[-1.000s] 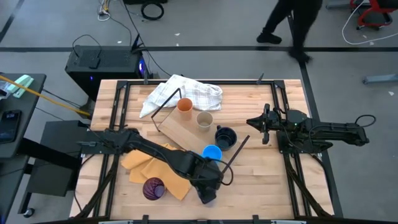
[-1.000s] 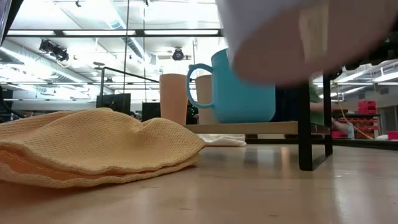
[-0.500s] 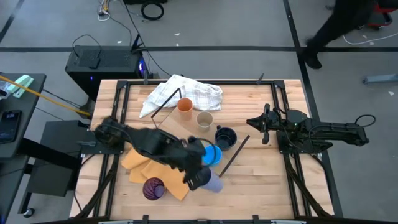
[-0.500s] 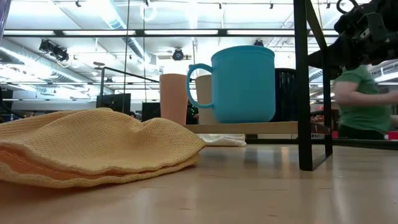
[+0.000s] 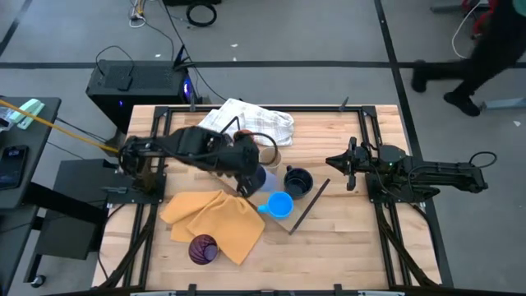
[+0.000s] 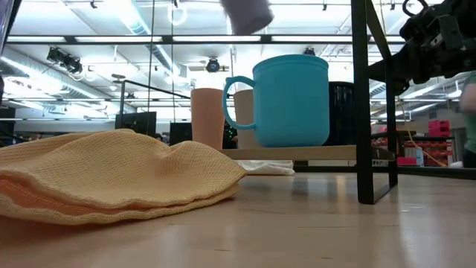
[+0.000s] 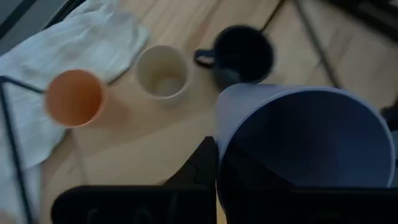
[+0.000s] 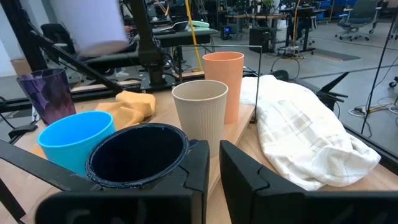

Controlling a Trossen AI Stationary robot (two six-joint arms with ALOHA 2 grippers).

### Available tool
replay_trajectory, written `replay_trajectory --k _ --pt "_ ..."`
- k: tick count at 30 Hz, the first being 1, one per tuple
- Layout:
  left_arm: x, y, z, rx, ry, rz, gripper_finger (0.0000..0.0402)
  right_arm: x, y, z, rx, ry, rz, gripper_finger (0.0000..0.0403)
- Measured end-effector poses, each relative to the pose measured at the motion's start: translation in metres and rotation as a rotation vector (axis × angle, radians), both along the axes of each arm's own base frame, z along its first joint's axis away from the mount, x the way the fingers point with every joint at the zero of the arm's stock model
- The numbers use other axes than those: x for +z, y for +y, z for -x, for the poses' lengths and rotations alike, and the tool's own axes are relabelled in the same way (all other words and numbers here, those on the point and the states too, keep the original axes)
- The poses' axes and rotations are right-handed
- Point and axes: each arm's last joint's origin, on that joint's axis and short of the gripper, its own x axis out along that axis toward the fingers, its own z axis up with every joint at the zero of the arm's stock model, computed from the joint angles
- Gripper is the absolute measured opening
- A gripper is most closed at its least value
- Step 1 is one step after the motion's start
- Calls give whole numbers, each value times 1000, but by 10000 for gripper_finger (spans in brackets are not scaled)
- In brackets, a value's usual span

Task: Stack small to large cups/mugs on shelf
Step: Put the purple cup on the shelf

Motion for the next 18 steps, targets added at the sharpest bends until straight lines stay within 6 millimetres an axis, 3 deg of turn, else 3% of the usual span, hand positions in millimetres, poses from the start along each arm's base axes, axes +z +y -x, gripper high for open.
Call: replay_trajectory --k 8,18 --pt "-7 25 -6 -6 71 23 9 0 0 0 0 0 0 45" --pt "-61 35 -21 28 290 76 9 0 0 0 0 0 0 45"
